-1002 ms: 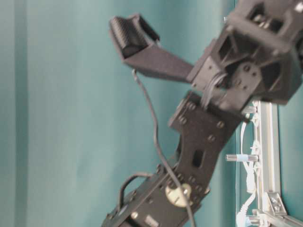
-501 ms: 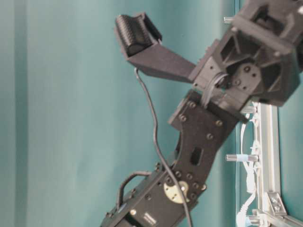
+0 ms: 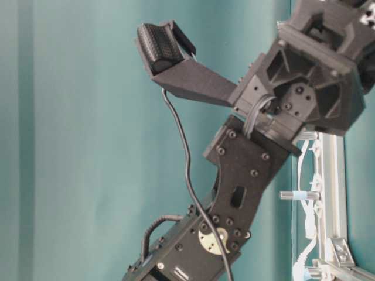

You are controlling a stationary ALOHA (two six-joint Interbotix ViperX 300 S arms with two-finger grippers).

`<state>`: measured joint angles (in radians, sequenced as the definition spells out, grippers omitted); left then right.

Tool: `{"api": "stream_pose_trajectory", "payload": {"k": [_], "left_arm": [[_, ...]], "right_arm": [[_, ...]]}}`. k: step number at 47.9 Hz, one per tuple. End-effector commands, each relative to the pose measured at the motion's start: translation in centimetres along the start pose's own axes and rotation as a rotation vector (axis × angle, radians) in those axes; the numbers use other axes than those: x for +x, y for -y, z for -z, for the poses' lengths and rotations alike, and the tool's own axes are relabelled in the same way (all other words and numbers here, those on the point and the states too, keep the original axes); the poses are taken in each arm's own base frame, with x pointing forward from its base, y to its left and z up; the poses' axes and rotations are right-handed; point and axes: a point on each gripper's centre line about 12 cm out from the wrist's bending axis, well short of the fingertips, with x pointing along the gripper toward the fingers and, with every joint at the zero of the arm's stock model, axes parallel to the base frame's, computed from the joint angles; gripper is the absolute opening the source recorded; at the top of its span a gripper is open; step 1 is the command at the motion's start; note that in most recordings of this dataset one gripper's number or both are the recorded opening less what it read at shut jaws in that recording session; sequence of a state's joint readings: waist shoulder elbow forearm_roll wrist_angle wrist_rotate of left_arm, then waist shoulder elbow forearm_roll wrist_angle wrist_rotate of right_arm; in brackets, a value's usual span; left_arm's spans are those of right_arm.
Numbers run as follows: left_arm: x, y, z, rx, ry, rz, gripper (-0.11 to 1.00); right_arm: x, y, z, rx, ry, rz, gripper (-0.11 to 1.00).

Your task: Insert the wire through the string loop located on the right side.

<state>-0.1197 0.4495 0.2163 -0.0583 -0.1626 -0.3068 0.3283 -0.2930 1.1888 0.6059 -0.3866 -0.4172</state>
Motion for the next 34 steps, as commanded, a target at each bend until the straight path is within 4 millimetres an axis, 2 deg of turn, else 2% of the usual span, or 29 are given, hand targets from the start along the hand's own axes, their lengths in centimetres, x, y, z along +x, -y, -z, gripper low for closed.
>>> {"api": "stream_pose_trajectory", "payload": {"k": [1, 34], "left_arm": [[-1.4, 1.0, -3.0, 0.009, 0.073, 0.024, 0.19], [-1.5, 1.2, -2.9, 0.008, 0.068, 0.027, 0.19]], "right_arm": [[0.0, -0.2, -0.2, -0.002, 0.004, -0.007, 0.11], [-0.3, 0.1, 0.9, 0.114, -0.024, -0.001, 0.11]]}}
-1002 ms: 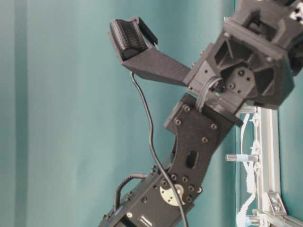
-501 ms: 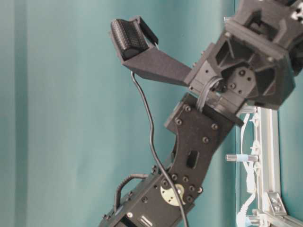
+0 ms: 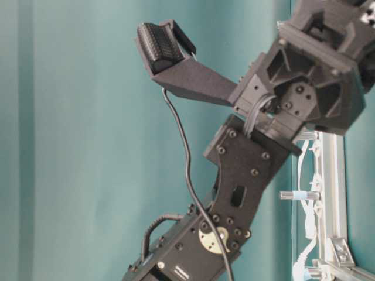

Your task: Insert the wire through the string loop located on the right side.

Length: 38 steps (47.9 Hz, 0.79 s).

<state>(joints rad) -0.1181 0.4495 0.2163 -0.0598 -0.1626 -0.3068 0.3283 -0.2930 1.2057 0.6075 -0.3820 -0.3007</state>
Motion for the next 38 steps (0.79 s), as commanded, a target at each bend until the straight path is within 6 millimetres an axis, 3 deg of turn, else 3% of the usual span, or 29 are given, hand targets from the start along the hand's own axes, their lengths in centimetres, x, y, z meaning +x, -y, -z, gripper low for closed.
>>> {"api": "stream_pose_trajectory", "payload": {"k": [1, 5, 15, 24, 38], "left_arm": [[-1.6, 1.3, -2.8, 0.011, 0.067, 0.03, 0.19], [-1.7, 1.3, -2.6, 0.011, 0.06, 0.029, 0.19], [-2.7, 1.4, -2.5, 0.013, 0.044, 0.027, 0.19], [-4.5, 1.4, -2.2, 0.012, 0.014, 0.019, 0.19], [-8.4, 1.3, 0.5, 0.012, -0.116, -0.008, 0.19]], "right_arm": [[-0.2, 0.0, 0.2, 0.001, -0.002, -0.001, 0.11], [-0.2, 0.1, 0.2, -0.003, 0.0, 0.0, 0.27], [-0.3, 0.1, 0.8, -0.015, -0.017, -0.003, 0.85], [-0.3, 0.1, 0.7, -0.012, -0.017, -0.002, 0.87], [-0.3, 0.2, 0.8, -0.012, -0.017, -0.002, 0.87]]}}
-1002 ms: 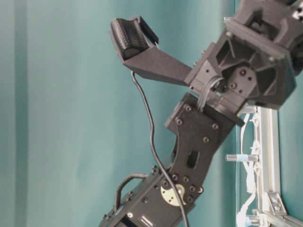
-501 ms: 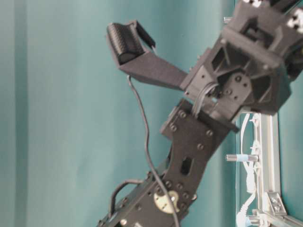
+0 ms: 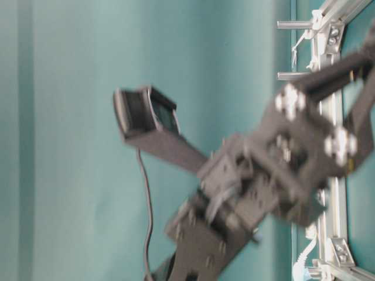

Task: Insert the wire through the string loop located on the right side.
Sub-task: 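Open the right gripper and pull the cable leftward through the loop with the left gripper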

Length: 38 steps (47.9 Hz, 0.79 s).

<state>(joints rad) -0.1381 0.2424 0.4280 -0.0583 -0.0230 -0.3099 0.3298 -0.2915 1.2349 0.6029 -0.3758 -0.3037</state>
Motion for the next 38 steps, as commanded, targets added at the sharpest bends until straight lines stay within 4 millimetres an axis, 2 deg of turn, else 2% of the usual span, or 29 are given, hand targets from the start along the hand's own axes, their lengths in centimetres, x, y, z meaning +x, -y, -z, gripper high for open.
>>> {"api": "stream_pose_trajectory", "payload": {"k": [1, 19, 38], "left_arm": [[-2.4, 0.8, -0.8, 0.002, 0.02, 0.017, 0.19], [-8.5, 0.7, 2.8, -0.048, -0.101, 0.002, 0.19], [-12.6, -0.1, 8.0, -0.076, -0.246, -0.031, 0.19]], "right_arm": [[-0.1, -0.1, -0.4, 0.002, 0.017, -0.005, 0.87], [0.0, -0.2, -0.6, 0.005, 0.02, -0.006, 0.87], [0.0, -0.2, -0.7, 0.004, 0.022, -0.008, 0.87]]}}
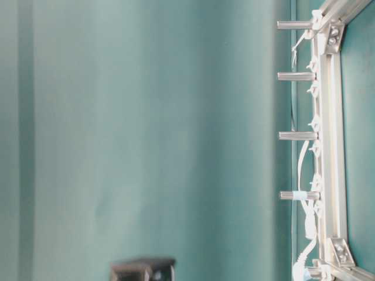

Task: Insert the wire through the string loop located on the right side.
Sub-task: 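Open the right gripper and pull the cable leftward through the loop with the left gripper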

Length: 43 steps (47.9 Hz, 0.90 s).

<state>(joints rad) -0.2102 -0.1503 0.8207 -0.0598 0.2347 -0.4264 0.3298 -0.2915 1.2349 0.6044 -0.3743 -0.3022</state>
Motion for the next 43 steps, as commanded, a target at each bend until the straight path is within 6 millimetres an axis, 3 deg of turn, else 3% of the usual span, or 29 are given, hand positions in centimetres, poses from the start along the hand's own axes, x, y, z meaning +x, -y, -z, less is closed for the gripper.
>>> {"api": "stream_pose_trajectory", "payload": {"k": [1, 18, 31, 43], "left_arm": [[-1.3, 0.2, 0.3, -0.012, 0.014, 0.016, 0.19], [-2.9, -1.2, 3.6, -0.084, -0.017, 0.007, 0.19], [-1.7, -0.3, 5.7, -0.04, -0.091, 0.007, 0.19], [0.0, -0.1, 6.1, -0.026, -0.14, -0.018, 0.19]], "right_arm": [[0.0, -0.2, -0.7, 0.002, 0.022, -0.007, 0.87], [0.0, -0.2, -0.5, 0.001, 0.019, -0.004, 0.87], [0.0, -0.2, -0.5, 0.0, 0.02, -0.004, 0.87], [0.0, -0.2, -0.5, -0.001, 0.019, -0.004, 0.87]]}}
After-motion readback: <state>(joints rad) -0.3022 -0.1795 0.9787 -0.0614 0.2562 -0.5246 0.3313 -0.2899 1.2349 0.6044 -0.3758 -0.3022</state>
